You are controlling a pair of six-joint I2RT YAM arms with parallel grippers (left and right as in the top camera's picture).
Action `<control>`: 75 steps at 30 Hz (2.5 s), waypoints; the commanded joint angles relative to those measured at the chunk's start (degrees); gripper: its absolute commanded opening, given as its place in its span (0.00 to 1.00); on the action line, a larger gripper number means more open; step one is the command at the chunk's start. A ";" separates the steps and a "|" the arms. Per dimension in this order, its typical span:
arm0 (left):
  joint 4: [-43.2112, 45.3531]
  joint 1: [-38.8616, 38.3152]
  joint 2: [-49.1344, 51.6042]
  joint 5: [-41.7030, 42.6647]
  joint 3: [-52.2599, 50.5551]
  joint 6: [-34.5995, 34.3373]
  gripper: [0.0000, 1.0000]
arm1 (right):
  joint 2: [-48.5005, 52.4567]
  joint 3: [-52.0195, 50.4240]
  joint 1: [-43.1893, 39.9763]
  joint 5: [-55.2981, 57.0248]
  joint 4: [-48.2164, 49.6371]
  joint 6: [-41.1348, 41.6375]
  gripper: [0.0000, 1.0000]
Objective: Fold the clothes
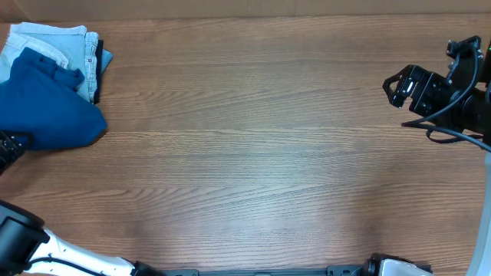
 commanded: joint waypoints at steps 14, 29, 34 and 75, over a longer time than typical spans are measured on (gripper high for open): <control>5.49 -7.58 5.05 1.75 -0.42 2.62 0.91 | -0.20 1.40 -0.07 -0.26 -3.72 -0.22 1.00; 4.15 -2.97 2.47 15.74 1.09 -2.47 0.38 | -0.20 1.40 -0.07 -0.26 -3.61 -0.22 1.00; 4.26 -3.10 -1.92 15.87 1.62 -3.85 0.39 | -0.20 1.40 -0.07 -0.26 -3.63 -0.22 1.00; 8.11 -12.63 -6.49 10.84 3.08 -9.55 0.18 | -0.22 1.40 -0.07 -1.09 -4.94 -0.22 1.00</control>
